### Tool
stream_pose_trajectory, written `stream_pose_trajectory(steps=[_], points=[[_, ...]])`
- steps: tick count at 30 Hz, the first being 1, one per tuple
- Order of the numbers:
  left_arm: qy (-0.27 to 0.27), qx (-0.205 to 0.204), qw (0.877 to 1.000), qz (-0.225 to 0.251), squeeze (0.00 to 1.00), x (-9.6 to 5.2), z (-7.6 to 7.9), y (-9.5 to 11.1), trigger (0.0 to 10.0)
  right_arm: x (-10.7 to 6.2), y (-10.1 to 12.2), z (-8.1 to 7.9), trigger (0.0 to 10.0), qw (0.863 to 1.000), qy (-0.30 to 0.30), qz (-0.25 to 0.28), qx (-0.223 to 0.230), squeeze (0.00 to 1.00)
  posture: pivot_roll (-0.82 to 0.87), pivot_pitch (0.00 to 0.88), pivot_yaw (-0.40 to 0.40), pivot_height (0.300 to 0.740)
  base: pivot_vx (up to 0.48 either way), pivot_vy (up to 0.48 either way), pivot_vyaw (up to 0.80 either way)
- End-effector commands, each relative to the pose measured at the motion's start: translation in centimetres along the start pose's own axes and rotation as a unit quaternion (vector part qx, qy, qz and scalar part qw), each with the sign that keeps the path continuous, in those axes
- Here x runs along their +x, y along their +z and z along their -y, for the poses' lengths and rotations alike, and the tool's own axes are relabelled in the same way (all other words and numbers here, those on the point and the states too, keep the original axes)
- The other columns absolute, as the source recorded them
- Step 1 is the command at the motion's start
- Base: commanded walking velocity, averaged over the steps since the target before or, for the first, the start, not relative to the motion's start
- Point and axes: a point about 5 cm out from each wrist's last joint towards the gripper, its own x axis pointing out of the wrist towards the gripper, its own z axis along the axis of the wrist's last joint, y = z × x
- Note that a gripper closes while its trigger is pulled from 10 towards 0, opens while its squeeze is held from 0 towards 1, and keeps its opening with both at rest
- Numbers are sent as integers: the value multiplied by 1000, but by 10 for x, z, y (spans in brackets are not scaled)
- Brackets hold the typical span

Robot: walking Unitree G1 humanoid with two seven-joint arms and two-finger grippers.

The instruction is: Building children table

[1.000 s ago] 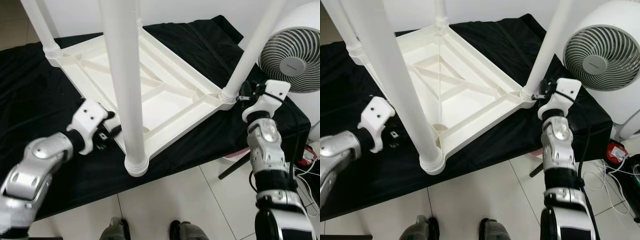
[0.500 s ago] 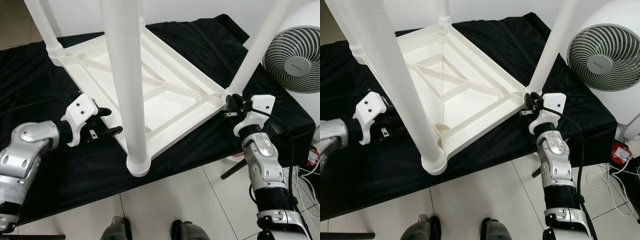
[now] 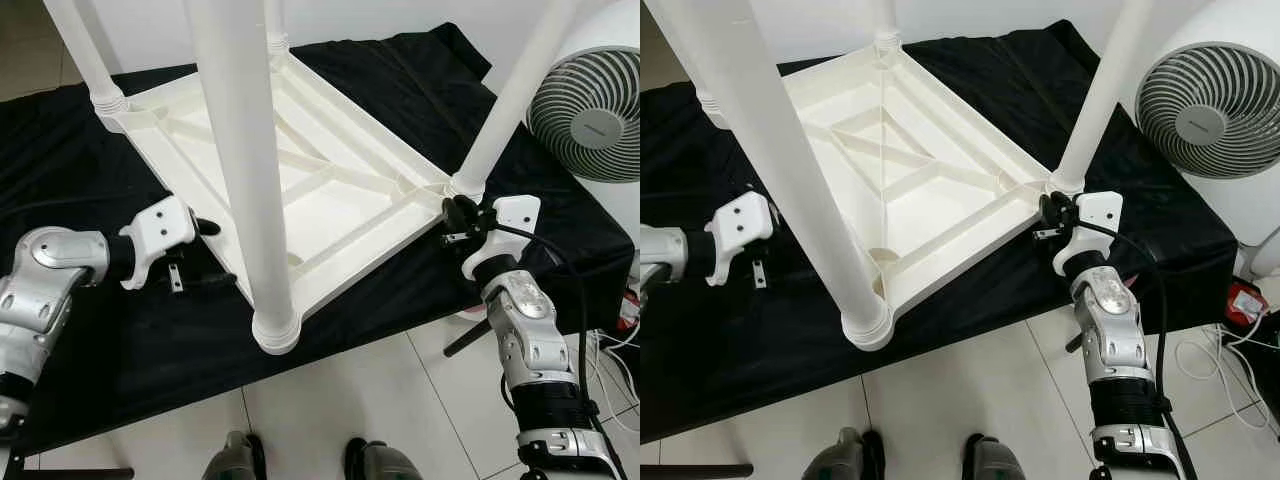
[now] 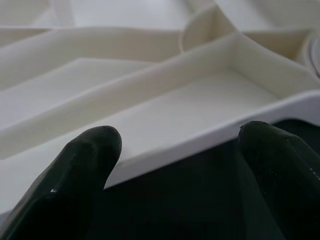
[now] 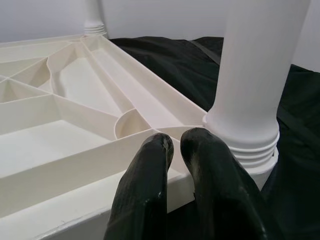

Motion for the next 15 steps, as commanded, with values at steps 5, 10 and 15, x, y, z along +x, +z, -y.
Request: stream_pose_trajectory(steps=[5,10,15], points=[[-54,12,998,-31,0,-12,1,-8,10000,-7,0,5,10000,1000,3,-9,-6,0,-32,181,58,740,0,0,0],[-58,24,997,-36,0,-11,-2,-10,10000,-8,-2,4,10000,1000,3,-12,-6,0,-31,179,62,740,0,0,0],[-67,31,997,-33,0,-2,-5,-9,10000,-6,0,2,10000,1000,9,-9,-7,0,-45,177,70,740,0,0,0]])
